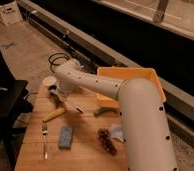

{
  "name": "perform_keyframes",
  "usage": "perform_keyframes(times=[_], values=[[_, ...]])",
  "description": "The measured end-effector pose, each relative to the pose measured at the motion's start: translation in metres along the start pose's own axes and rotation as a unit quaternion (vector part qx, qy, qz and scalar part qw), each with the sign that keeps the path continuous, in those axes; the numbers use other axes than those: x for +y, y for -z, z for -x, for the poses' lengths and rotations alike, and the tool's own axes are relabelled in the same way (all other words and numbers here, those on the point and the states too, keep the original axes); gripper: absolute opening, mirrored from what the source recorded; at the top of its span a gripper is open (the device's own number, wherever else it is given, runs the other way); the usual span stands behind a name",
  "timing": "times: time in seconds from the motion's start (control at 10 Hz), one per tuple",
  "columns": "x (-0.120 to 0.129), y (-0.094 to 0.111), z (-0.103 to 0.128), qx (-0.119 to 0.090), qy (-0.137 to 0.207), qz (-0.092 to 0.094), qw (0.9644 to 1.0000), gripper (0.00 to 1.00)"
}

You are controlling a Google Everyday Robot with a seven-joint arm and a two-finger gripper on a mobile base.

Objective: Place brush in metal cup

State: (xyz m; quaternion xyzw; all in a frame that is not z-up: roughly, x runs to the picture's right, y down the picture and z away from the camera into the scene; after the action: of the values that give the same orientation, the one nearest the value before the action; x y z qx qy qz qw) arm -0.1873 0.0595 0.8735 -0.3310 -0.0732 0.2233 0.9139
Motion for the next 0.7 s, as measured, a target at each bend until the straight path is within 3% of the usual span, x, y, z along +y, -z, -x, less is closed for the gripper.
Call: perform_keyframes(times=[0.2,0.7], values=[[-0.002,-0.004,0.004,-0.002,0.0,0.003,1.0,0.11],[-0.007,-0.018,-0.004,0.012,-0.017,0.011,0.9997,0.59]])
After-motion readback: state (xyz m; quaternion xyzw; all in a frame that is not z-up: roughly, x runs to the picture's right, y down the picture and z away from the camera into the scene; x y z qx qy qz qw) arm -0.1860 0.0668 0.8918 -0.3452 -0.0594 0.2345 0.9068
